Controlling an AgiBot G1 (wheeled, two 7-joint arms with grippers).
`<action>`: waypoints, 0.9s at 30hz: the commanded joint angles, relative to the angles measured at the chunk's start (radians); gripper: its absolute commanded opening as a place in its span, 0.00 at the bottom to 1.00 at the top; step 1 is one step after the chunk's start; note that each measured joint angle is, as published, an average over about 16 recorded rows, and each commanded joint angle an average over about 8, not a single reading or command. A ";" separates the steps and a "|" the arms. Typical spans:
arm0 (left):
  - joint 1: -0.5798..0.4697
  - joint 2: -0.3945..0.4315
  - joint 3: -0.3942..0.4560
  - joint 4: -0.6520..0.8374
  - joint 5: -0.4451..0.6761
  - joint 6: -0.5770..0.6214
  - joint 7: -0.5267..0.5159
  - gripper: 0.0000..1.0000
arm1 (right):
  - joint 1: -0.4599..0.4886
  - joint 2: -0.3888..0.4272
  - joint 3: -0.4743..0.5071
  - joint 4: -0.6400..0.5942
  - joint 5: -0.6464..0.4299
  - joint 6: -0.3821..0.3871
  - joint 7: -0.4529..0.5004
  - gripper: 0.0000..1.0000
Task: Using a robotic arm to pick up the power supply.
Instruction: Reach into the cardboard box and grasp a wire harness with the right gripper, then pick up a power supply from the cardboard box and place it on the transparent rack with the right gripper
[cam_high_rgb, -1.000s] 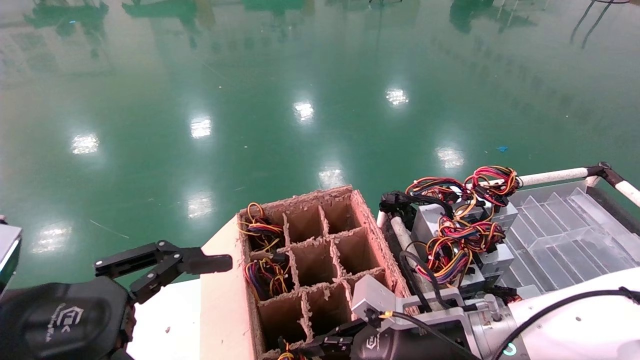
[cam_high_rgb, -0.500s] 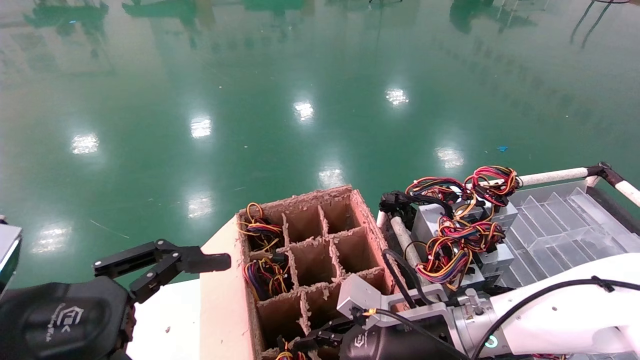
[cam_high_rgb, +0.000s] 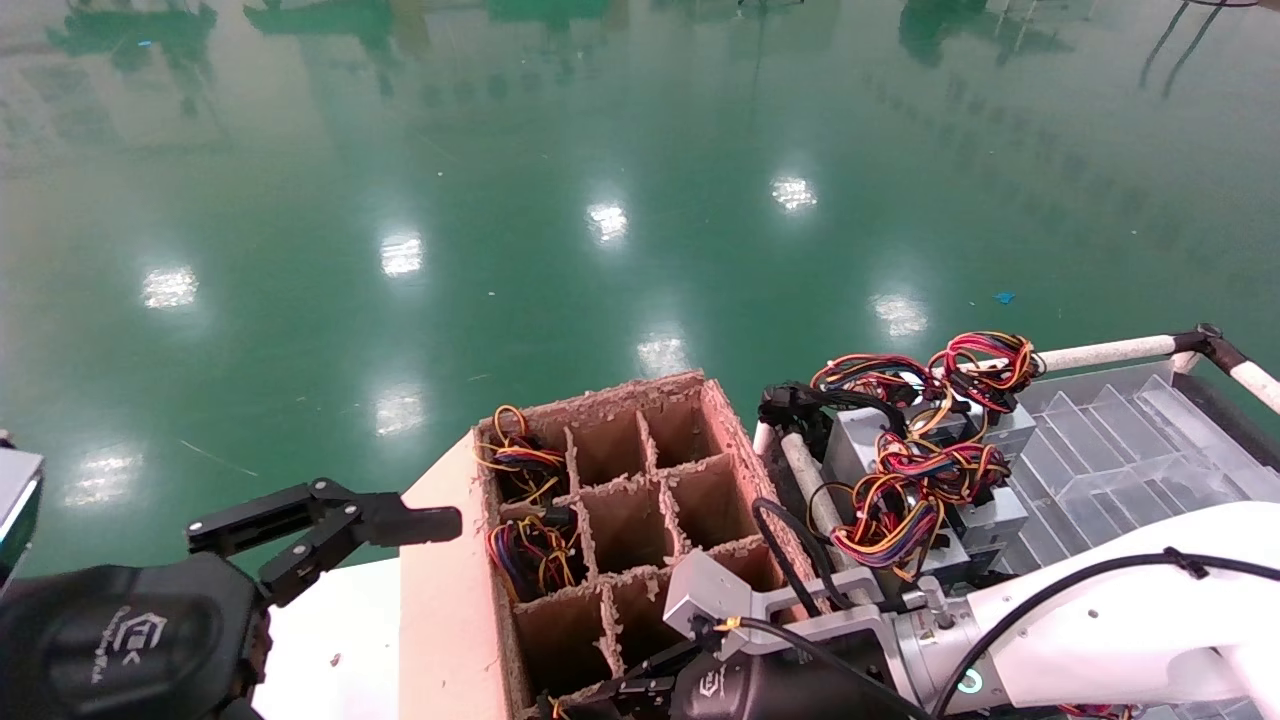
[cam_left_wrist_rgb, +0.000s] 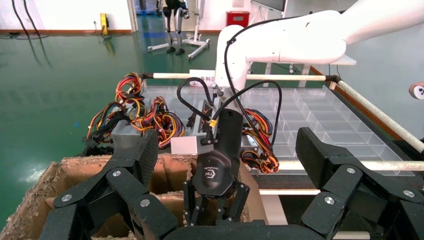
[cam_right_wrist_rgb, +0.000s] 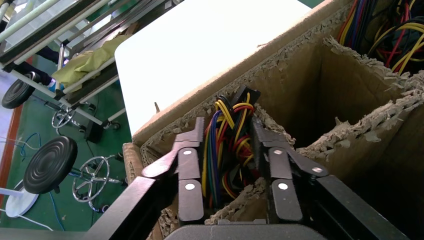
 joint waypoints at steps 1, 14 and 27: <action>0.000 0.000 0.000 0.000 0.000 0.000 0.000 0.84 | 0.001 0.001 -0.001 0.001 -0.001 -0.001 0.003 0.00; 0.000 0.000 0.001 0.000 0.000 0.000 0.000 0.84 | -0.014 0.017 0.006 0.036 0.010 0.008 0.034 0.00; 0.000 0.000 0.001 0.000 -0.001 0.000 0.001 0.84 | -0.051 0.072 0.068 0.074 0.116 -0.010 0.043 0.00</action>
